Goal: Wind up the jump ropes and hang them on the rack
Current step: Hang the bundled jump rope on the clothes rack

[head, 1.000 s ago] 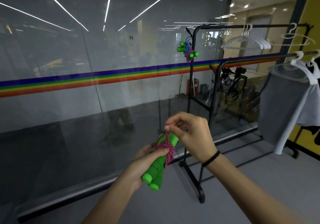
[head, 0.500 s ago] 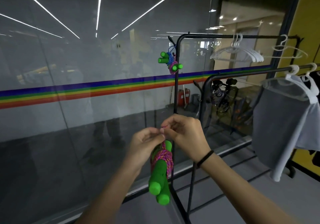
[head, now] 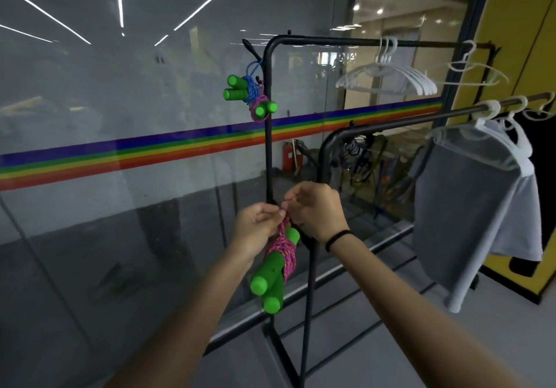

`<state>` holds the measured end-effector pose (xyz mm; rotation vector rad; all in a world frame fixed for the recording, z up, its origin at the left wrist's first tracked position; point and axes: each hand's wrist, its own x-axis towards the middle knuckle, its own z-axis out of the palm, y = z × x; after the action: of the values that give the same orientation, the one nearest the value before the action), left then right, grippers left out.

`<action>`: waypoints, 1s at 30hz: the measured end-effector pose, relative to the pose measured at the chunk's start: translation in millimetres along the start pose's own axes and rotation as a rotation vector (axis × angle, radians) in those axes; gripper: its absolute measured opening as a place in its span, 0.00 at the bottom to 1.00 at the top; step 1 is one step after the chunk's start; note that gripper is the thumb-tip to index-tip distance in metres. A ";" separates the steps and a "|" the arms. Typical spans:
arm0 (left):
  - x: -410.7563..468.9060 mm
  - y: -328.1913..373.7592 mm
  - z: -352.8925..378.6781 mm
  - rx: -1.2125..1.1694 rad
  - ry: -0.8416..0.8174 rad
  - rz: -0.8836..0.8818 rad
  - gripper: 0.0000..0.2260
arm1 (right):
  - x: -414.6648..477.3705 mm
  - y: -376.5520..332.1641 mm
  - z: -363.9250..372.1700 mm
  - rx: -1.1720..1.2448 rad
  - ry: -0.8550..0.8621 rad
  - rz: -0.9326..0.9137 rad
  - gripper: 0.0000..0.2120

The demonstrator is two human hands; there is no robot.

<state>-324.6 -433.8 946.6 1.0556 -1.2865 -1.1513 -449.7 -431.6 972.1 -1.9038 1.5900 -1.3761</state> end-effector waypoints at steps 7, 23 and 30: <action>71.8 -18.8 25.1 0.094 -0.072 -0.023 0.10 | 41.4 43.3 1.1 -0.090 0.061 0.099 0.05; 156.3 -41.6 58.8 0.092 -0.242 0.047 0.09 | 73.0 88.2 9.6 -0.405 0.290 0.061 0.06; 152.2 -49.8 45.0 0.130 -0.227 0.029 0.02 | 64.4 83.7 10.5 -0.317 0.227 0.146 0.05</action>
<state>-378.3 -589.1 920.7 1.0175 -1.5674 -1.2046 -495.4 -520.3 935.7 -1.7989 2.1225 -1.3854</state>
